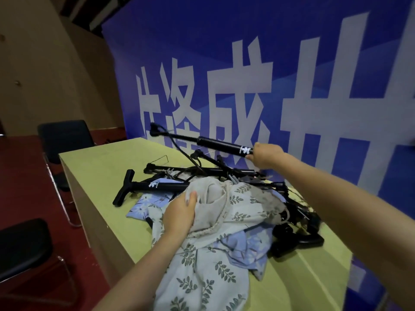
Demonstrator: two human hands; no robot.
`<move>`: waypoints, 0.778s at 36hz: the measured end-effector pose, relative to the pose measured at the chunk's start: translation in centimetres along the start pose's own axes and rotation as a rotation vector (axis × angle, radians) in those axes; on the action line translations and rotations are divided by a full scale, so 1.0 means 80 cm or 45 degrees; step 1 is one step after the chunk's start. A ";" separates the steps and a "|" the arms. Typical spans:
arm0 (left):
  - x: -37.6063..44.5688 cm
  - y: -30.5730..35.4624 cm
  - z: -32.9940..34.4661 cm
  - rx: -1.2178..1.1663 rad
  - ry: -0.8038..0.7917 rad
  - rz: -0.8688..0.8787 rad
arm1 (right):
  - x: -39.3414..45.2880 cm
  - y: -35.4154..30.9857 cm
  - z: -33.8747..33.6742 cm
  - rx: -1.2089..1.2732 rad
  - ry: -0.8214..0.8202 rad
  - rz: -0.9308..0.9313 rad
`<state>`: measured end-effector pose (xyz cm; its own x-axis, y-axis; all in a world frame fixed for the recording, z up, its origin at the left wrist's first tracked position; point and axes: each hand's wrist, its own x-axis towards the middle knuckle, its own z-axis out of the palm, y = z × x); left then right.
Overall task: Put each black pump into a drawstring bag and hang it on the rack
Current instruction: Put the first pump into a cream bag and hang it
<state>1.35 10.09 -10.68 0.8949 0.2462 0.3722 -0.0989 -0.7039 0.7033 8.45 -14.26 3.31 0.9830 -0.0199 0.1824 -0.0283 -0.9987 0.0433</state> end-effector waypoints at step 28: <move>-0.027 0.153 -0.029 -0.153 -0.274 0.216 | -0.180 0.124 -0.148 1.394 0.523 0.096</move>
<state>-2.80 2.50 -1.43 0.9315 -0.0245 0.3628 -0.2946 -0.6358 0.7134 -8.15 -23.29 12.71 0.8476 -0.2639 0.4604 0.2840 -0.5074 -0.8136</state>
